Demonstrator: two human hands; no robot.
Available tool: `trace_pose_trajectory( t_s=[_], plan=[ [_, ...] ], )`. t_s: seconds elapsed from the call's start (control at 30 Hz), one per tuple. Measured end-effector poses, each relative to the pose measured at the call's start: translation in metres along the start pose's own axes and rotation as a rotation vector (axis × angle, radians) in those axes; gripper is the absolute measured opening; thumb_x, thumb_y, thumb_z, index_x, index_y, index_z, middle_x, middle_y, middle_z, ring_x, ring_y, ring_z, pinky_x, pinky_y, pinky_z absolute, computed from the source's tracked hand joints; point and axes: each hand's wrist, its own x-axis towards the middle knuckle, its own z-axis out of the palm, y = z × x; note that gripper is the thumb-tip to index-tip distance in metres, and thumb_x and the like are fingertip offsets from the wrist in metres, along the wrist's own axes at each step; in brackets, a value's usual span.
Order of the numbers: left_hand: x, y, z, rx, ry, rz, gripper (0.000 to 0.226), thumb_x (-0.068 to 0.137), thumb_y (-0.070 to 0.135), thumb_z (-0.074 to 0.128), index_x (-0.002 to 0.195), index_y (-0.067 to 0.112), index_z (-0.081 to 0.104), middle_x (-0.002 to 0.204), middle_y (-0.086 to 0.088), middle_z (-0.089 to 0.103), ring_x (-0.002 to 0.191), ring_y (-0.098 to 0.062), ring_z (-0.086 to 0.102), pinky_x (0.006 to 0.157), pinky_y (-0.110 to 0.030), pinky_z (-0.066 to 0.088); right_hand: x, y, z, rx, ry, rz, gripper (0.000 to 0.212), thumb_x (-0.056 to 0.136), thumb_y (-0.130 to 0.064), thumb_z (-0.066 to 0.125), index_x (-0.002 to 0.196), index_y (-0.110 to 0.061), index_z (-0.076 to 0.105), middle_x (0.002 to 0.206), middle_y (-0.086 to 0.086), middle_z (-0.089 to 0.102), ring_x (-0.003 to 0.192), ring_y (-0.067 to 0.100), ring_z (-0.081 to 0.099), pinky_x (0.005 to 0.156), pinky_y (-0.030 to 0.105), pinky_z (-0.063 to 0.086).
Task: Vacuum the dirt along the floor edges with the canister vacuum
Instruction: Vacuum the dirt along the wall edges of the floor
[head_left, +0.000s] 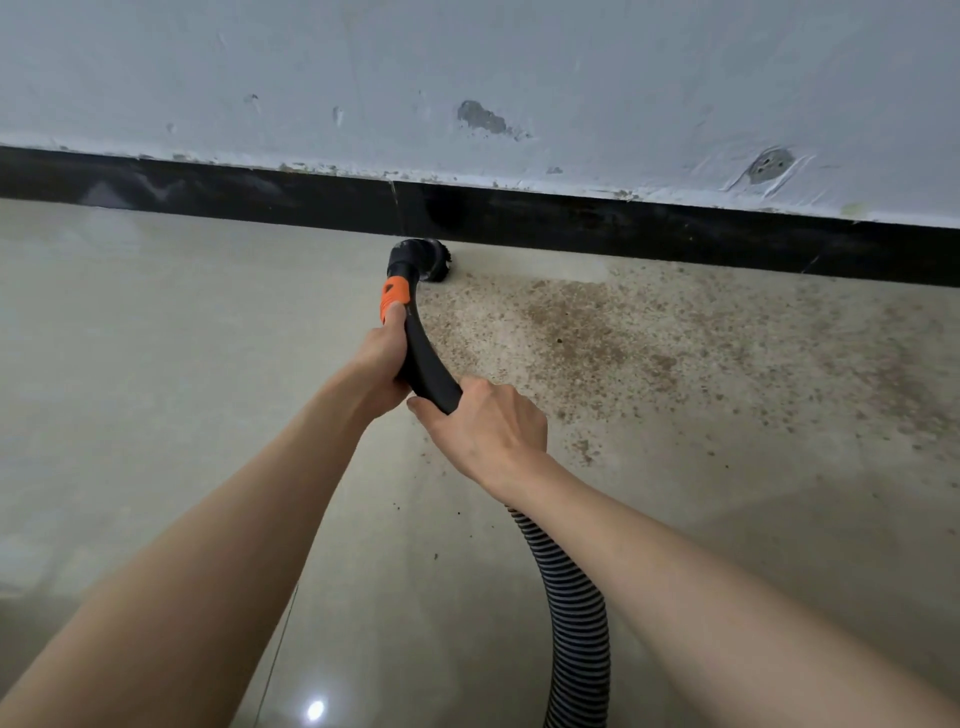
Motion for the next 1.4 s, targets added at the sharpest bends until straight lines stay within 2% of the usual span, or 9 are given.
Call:
trace_pose_trajectory(
  t_s=[0.13, 0.2, 0.33, 0.47, 0.6, 0.83, 0.97, 1.2, 1.4],
  plan=[
    [-0.007, -0.010, 0.026, 0.029, -0.034, -0.009, 0.059, 0.096, 0.051, 0.040, 0.127, 0.001, 0.044, 0.086, -0.006, 0.052, 0.072, -0.017, 0.052, 0.065, -0.030, 0.046, -0.010, 0.022, -0.010, -0.002, 0.024, 0.045, 0.046, 0.089, -0.069, 0.046, 0.090, -0.024, 0.053, 0.065, -0.006, 0.044, 0.070, 0.024, 0.047, 0.056, 0.033, 0.030],
    [-0.011, -0.015, 0.041, 0.044, -0.062, 0.000, 0.060, 0.096, 0.050, 0.040, 0.131, 0.002, 0.043, 0.084, -0.005, 0.051, 0.070, -0.017, 0.051, 0.063, -0.028, 0.045, -0.015, 0.035, -0.015, 0.004, 0.032, 0.079, 0.047, 0.088, -0.070, 0.046, 0.086, -0.023, 0.050, 0.068, -0.004, 0.047, 0.071, 0.026, 0.050, 0.058, 0.033, 0.033],
    [-0.018, -0.025, 0.070, 0.085, -0.140, -0.013, 0.058, 0.097, 0.050, 0.038, 0.130, 0.002, 0.042, 0.084, -0.006, 0.050, 0.072, -0.019, 0.051, 0.070, -0.032, 0.046, -0.024, 0.061, -0.025, 0.038, 0.051, 0.144, 0.047, 0.086, -0.072, 0.046, 0.085, -0.025, 0.051, 0.070, -0.004, 0.050, 0.072, 0.025, 0.050, 0.061, 0.034, 0.034],
    [-0.026, -0.033, 0.100, 0.140, -0.209, -0.014, 0.056, 0.098, 0.048, 0.037, 0.127, 0.001, 0.044, 0.083, -0.006, 0.049, 0.071, -0.019, 0.050, 0.062, -0.029, 0.045, -0.032, 0.085, -0.037, 0.043, 0.093, 0.200, 0.049, 0.085, -0.072, 0.046, 0.070, -0.026, 0.042, 0.065, -0.007, 0.047, 0.058, 0.018, 0.044, 0.049, 0.030, 0.026],
    [-0.031, -0.038, 0.125, 0.196, -0.261, 0.007, 0.056, 0.099, 0.045, 0.035, 0.128, -0.002, 0.045, 0.083, -0.007, 0.051, 0.071, -0.019, 0.051, 0.058, -0.028, 0.044, -0.037, 0.105, -0.047, 0.080, 0.119, 0.250, 0.045, 0.086, -0.072, 0.047, 0.076, -0.027, 0.048, 0.066, -0.008, 0.050, 0.055, 0.007, 0.040, 0.048, 0.026, 0.025],
    [-0.031, -0.045, 0.147, 0.245, -0.286, 0.025, 0.046, 0.099, 0.045, 0.036, 0.108, 0.002, 0.049, 0.082, -0.007, 0.052, 0.071, -0.018, 0.052, 0.059, -0.027, 0.045, -0.039, 0.122, -0.051, 0.112, 0.148, 0.278, 0.044, 0.086, -0.070, 0.049, 0.073, -0.028, 0.046, 0.066, -0.009, 0.051, 0.056, 0.006, 0.043, 0.048, 0.026, 0.026],
    [-0.028, -0.042, 0.141, 0.250, -0.298, 0.021, 0.041, 0.099, 0.045, 0.036, 0.096, 0.006, 0.050, 0.079, -0.005, 0.050, 0.068, -0.017, 0.051, 0.058, -0.027, 0.044, -0.035, 0.117, -0.048, 0.124, 0.130, 0.266, 0.044, 0.087, -0.069, 0.048, 0.077, -0.027, 0.049, 0.068, -0.008, 0.053, 0.057, 0.008, 0.046, 0.050, 0.028, 0.030],
    [-0.016, -0.017, 0.093, 0.215, -0.181, 0.049, 0.044, 0.098, 0.045, 0.040, 0.109, 0.004, 0.048, 0.086, -0.006, 0.055, 0.073, -0.017, 0.056, 0.054, -0.025, 0.045, -0.017, 0.070, -0.039, 0.209, 0.055, 0.205, 0.045, 0.086, -0.069, 0.050, 0.075, -0.026, 0.053, 0.074, -0.003, 0.064, 0.066, 0.016, 0.061, 0.052, 0.028, 0.038],
    [0.001, 0.011, 0.017, 0.086, -0.074, 0.074, 0.056, 0.098, 0.046, 0.042, 0.132, 0.002, 0.038, 0.096, -0.004, 0.052, 0.076, -0.015, 0.055, 0.055, -0.024, 0.044, 0.002, 0.010, -0.019, 0.260, -0.070, 0.102, 0.050, 0.086, -0.069, 0.053, 0.083, -0.020, 0.061, 0.085, 0.002, 0.071, 0.079, 0.023, 0.068, 0.076, 0.039, 0.056]
  ],
)
